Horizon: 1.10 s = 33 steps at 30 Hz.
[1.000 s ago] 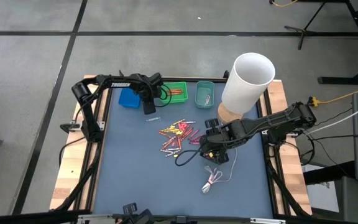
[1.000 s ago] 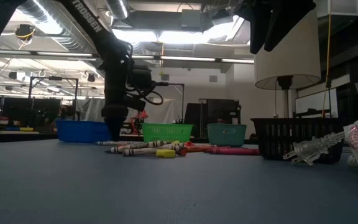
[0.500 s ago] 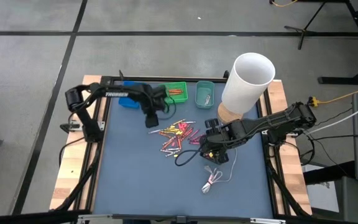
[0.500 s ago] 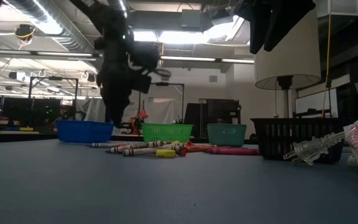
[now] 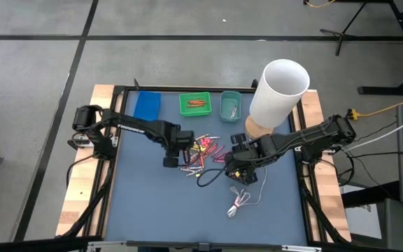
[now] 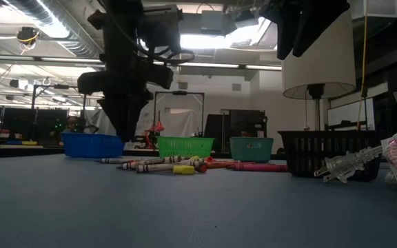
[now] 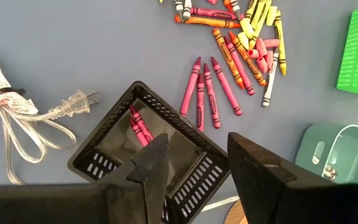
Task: Sort crayons
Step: Put the gray crayon into the dark green bin
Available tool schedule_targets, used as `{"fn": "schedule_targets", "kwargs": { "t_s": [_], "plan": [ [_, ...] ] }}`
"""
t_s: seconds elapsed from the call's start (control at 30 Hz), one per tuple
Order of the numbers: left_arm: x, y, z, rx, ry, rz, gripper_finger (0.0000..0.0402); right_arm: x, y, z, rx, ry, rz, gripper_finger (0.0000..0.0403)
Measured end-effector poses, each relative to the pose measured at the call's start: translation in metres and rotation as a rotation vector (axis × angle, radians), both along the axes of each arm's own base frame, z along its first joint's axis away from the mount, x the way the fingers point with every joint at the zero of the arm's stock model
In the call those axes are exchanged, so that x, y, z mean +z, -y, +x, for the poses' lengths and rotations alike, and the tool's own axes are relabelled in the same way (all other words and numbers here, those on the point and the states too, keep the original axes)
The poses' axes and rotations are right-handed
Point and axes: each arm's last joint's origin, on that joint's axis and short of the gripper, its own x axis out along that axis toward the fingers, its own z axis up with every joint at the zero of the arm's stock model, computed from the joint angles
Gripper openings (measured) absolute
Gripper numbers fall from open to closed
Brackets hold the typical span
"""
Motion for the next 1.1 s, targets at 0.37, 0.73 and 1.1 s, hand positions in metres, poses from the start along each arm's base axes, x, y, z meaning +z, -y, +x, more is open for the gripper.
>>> {"fn": "schedule_targets", "kwargs": {
  "t_s": [0.37, 0.73, 1.1],
  "plan": [
    [-0.028, -0.012, -0.016, 0.09, -0.021, -0.015, 0.0116, 0.0, -0.001, 0.0, 0.007, -0.007, 0.023, 0.0163],
    [-0.049, -0.022, -0.029, 0.143, -0.002, -0.089, 0.0116, 0.0, -0.001, 0.0, 0.007, -0.004, 0.023, 0.0163],
    [-0.05, -0.022, -0.029, 0.143, -0.002, -0.092, 0.0083, 0.0, -0.001, 0.0, 0.007, -0.002, 0.024, 0.0163]
  ]
}}
